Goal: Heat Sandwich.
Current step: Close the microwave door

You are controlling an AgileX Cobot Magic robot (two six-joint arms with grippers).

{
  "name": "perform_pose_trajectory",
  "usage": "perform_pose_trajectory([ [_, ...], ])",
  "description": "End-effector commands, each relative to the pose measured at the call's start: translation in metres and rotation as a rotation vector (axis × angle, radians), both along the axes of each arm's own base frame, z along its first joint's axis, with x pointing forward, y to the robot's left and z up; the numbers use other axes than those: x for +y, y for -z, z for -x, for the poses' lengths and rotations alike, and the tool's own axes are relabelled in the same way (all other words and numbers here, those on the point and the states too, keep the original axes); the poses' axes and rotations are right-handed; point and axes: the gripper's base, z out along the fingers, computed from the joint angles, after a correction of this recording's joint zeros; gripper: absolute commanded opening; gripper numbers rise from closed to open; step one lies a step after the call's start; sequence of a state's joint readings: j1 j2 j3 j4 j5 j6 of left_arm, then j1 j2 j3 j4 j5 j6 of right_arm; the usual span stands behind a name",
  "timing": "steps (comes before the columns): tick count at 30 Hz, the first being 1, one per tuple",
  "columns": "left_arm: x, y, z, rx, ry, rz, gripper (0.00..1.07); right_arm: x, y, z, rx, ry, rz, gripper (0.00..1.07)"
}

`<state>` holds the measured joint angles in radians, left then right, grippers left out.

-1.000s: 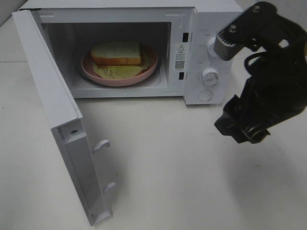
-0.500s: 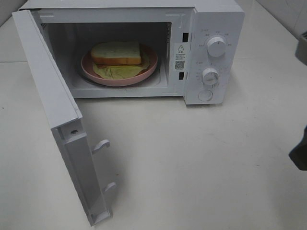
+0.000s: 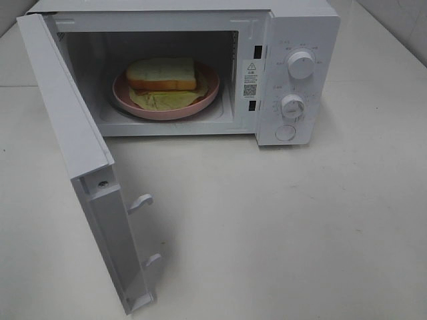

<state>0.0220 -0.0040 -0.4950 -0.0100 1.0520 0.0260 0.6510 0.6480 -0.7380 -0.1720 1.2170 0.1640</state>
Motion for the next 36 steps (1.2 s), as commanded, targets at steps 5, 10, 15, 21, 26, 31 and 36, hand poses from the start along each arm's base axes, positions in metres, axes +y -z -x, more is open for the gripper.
perform_pose_trajectory([
  [5, -0.001, -0.001, 0.003, -0.041, 0.001, 0.006, 0.98, -0.028, 0.019, 0.021, -0.059, 0.185, -0.032, 0.76],
  [10, -0.001, -0.001, 0.003, -0.041, 0.001, 0.006, 0.98, -0.036, 0.027, 0.031, -0.159, 0.248, -0.071, 0.76],
  [15, -0.001, -0.001, 0.003, -0.041, 0.001, 0.006, 0.98, -0.042, 0.032, 0.041, -0.240, 0.311, -0.097, 0.76],
  [21, -0.001, -0.001, 0.003, -0.041, 0.001, 0.006, 0.98, -0.046, 0.029, 0.051, -0.348, 0.363, -0.137, 0.76],
  [26, -0.001, -0.001, 0.003, -0.041, 0.001, 0.006, 0.98, -0.045, 0.034, 0.060, -0.436, 0.388, -0.181, 0.76],
  [31, -0.001, -0.001, 0.003, -0.041, 0.001, 0.006, 0.98, -0.045, 0.034, 0.071, -0.506, 0.385, -0.196, 0.76],
  [36, -0.001, -0.001, 0.003, -0.041, 0.001, 0.006, 0.98, -0.045, 0.035, 0.085, -0.591, 0.418, -0.212, 0.75],
])
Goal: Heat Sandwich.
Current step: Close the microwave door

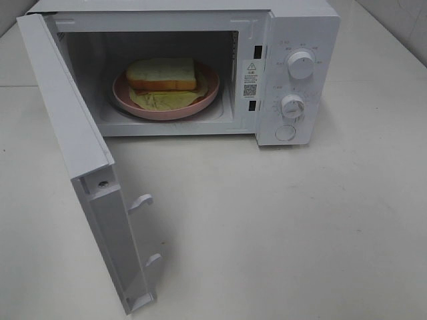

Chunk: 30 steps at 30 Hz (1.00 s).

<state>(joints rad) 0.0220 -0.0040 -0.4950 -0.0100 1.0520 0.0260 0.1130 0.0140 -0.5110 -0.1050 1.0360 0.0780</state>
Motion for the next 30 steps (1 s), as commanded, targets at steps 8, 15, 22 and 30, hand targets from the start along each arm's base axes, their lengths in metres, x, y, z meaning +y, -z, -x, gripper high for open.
perform_pose_trajectory([
  [8, -0.0007, -0.0005, 0.0035, -0.041, 0.001, 0.006, 0.98, 0.0004, 0.0009, 0.0065, -0.050, 0.030, 0.008, 0.75],
  [15, -0.0007, -0.0005, 0.0035, -0.041, 0.001, 0.006, 0.98, 0.0004, 0.0009, 0.0065, -0.050, 0.030, 0.008, 0.75],
  [22, -0.0007, -0.0005, 0.0035, -0.041, 0.001, 0.006, 0.98, 0.0004, 0.0009, 0.0065, -0.050, 0.030, 0.008, 0.75],
  [30, -0.0007, -0.0005, 0.0035, -0.041, 0.001, 0.006, 0.98, 0.0004, 0.0009, 0.0065, -0.050, 0.030, 0.008, 0.75],
])
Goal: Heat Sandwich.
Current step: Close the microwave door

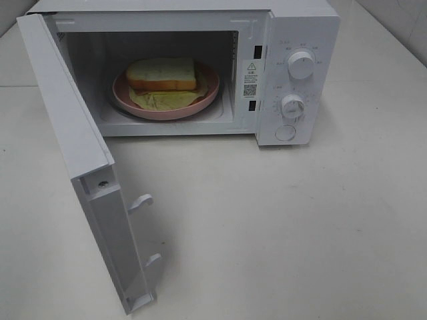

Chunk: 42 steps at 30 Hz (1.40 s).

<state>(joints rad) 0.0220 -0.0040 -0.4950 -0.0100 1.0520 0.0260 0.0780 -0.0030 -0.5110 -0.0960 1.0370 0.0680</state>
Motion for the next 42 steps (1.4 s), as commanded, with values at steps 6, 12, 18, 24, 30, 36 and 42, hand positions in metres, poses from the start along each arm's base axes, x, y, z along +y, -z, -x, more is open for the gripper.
perform_pose_trajectory([
  [6, -0.001, -0.001, 0.003, -0.041, 0.001, 0.006, 0.98, 0.000, 0.001, 0.004, -0.035, 0.005, 0.009, 0.75],
  [12, -0.001, -0.001, 0.003, -0.041, 0.001, 0.006, 0.98, 0.000, 0.001, 0.004, -0.035, 0.005, 0.009, 0.75],
  [18, -0.001, -0.001, 0.003, -0.041, 0.001, 0.006, 0.98, 0.000, 0.001, 0.004, -0.035, 0.005, 0.009, 0.75],
  [24, -0.001, -0.001, 0.003, -0.041, 0.001, 0.006, 0.98, 0.000, 0.001, 0.004, -0.035, 0.005, 0.009, 0.75],
  [30, -0.001, -0.001, 0.003, -0.041, 0.001, 0.006, 0.98, 0.000, 0.001, 0.004, -0.035, 0.005, 0.009, 0.75],
  [36, -0.001, -0.006, 0.002, -0.050, 0.001, 0.007, 0.98, 0.000, 0.001, 0.004, -0.035, 0.005, 0.009, 0.75],
  [42, 0.000, -0.015, -0.009, -0.028, -0.003, 0.001, 0.93, 0.000, 0.001, 0.004, -0.035, 0.005, 0.009, 0.75],
])
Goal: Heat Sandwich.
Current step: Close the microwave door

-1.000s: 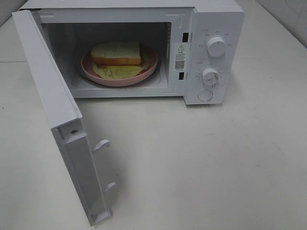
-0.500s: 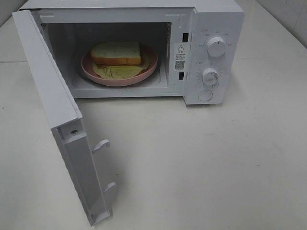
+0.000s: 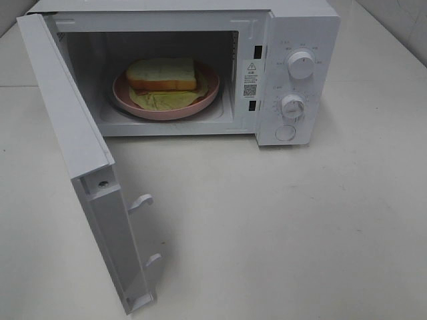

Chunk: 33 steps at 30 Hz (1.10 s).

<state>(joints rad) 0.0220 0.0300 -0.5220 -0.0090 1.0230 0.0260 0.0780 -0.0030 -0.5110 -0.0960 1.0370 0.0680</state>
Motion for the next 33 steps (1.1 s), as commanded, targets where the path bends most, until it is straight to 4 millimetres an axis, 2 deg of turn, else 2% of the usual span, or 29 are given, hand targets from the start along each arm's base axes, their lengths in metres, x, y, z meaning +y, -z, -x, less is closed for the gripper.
perform_pose_trajectory([
  [1, 0.000, -0.005, -0.010, 0.009, -0.003, 0.003, 0.90, 0.000, 0.001, 0.004, -0.035, 0.005, 0.009, 0.75],
  [2, 0.000, -0.006, -0.013, 0.020, -0.003, 0.002, 0.86, 0.000, 0.001, 0.004, -0.035, 0.005, 0.009, 0.75],
  [3, 0.000, -0.006, -0.020, 0.042, -0.003, 0.003, 0.76, 0.000, 0.001, 0.004, -0.035, 0.005, 0.009, 0.75],
  [4, 0.001, -0.007, -0.024, 0.051, -0.004, 0.003, 0.72, 0.000, 0.001, 0.004, -0.035, 0.005, 0.009, 0.75],
  [5, 0.001, -0.007, -0.024, 0.051, -0.004, 0.003, 0.72, 0.000, 0.001, 0.004, -0.035, 0.005, 0.009, 0.75],
  [6, 0.001, -0.007, -0.028, 0.054, -0.004, 0.003, 0.67, 0.000, 0.001, 0.004, -0.035, 0.005, 0.009, 0.75],
  [7, 0.001, -0.008, -0.032, 0.065, -0.003, 0.005, 0.61, 0.000, 0.001, 0.004, -0.035, 0.005, 0.009, 0.75],
  [8, 0.001, -0.008, -0.040, 0.087, -0.004, 0.004, 0.49, 0.000, 0.001, 0.004, -0.035, 0.005, 0.009, 0.75],
  [9, 0.001, -0.008, -0.040, 0.087, -0.004, 0.004, 0.49, 0.000, 0.001, 0.004, -0.035, 0.005, 0.009, 0.75],
  [12, 0.002, -0.008, -0.057, 0.113, -0.008, -0.004, 0.30, 0.000, 0.001, 0.004, -0.035, 0.005, 0.009, 0.75],
  [13, 0.002, -0.008, -0.062, 0.113, -0.008, -0.004, 0.18, 0.000, 0.001, 0.004, -0.035, 0.005, 0.009, 0.75],
  [14, 0.002, -0.007, -0.067, 0.113, -0.008, -0.004, 0.12, 0.000, 0.001, 0.004, -0.035, 0.005, 0.009, 0.75],
  [15, 0.002, -0.007, -0.067, 0.113, -0.008, -0.004, 0.12, 0.000, 0.001, 0.004, -0.035, 0.005, 0.009, 0.75],
  [17, 0.003, -0.003, -0.077, 0.118, -0.008, -0.004, 0.00, 0.000, 0.001, 0.004, -0.035, 0.005, 0.009, 0.75],
  [19, 0.003, 0.006, -0.090, 0.123, -0.008, -0.004, 0.00, 0.000, 0.001, 0.004, -0.035, 0.005, 0.009, 0.75],
  [25, 0.003, 0.022, -0.109, 0.082, -0.007, -0.007, 0.00, 0.000, 0.001, 0.004, -0.035, 0.005, 0.009, 0.75],
  [33, 0.004, 0.046, -0.137, -0.071, -0.007, -0.011, 0.00, 0.000, 0.001, 0.004, -0.035, 0.005, 0.009, 0.75],
])
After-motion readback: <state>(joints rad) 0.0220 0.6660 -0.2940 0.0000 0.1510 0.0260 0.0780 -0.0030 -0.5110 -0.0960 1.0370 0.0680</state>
